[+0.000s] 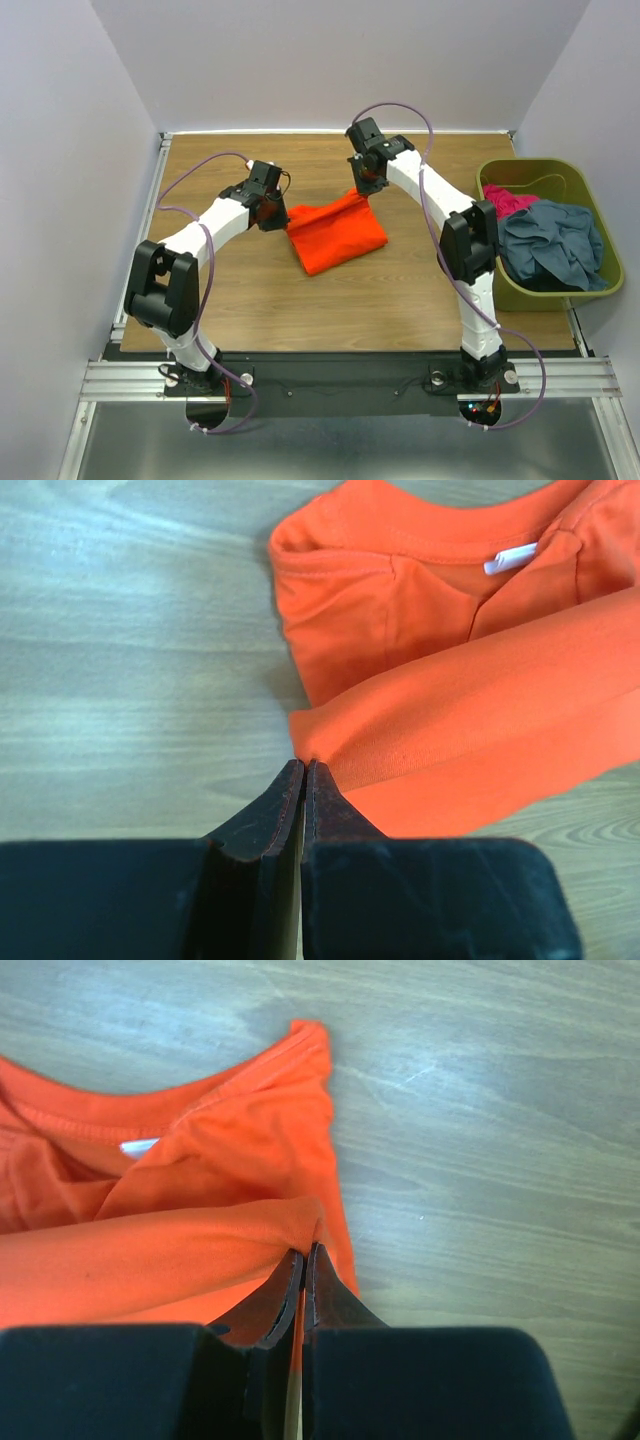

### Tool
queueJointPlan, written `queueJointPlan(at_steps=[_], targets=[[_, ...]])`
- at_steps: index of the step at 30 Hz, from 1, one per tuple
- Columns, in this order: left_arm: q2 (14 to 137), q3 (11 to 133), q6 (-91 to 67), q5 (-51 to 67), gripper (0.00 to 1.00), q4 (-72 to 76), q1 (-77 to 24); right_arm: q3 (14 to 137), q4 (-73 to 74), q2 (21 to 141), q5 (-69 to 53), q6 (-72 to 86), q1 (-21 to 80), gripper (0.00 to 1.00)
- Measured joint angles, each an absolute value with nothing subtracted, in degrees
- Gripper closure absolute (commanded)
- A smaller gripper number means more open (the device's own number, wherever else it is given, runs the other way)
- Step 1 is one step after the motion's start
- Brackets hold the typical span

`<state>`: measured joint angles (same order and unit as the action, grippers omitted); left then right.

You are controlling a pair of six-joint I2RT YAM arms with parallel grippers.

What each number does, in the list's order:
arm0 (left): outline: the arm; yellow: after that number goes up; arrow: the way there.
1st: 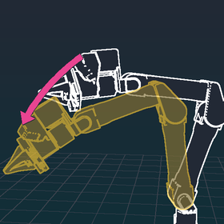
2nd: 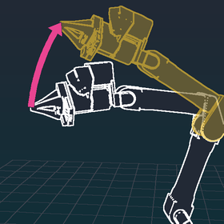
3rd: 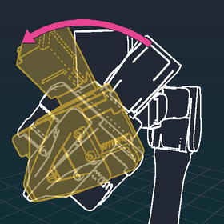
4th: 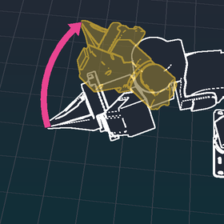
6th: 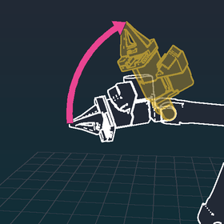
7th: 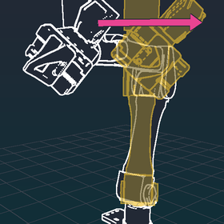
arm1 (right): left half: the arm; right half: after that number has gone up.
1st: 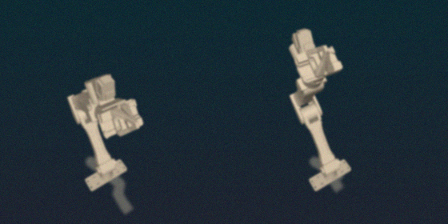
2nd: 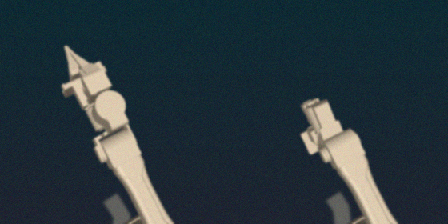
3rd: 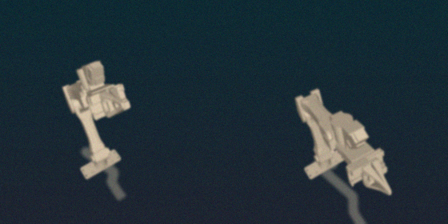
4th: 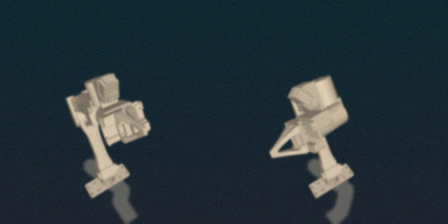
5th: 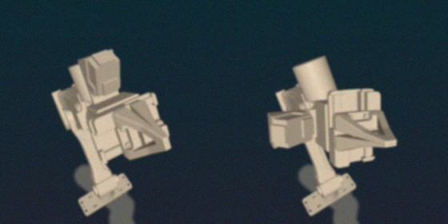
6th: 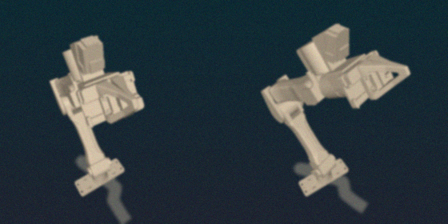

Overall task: Fold and stack the t-shirts
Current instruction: Fold the tshirt

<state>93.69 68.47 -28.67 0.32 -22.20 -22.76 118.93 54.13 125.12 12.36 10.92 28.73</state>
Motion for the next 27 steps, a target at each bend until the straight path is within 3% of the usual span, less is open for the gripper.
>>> queueJointPlan(at_steps=[20, 25, 27], targets=[[96.95, 70.0, -27.57, 0.36, 1.0, -16.32, -22.44, 114.15, 46.65, 124.01, 16.27, 10.24, 28.03, 0.99], [99.39, 69.97, -27.73, 0.19, 0.99, -14.28, -21.89, 114.15, 44.88, 124.03, 16.36, 10.26, 27.99, 0.92], [100.14, 69.89, -27.73, -0.01, 0.93, -13.45, -21.89, 114.15, 44.05, 124.2, 16.51, 10.28, 27.92, 0.89]])
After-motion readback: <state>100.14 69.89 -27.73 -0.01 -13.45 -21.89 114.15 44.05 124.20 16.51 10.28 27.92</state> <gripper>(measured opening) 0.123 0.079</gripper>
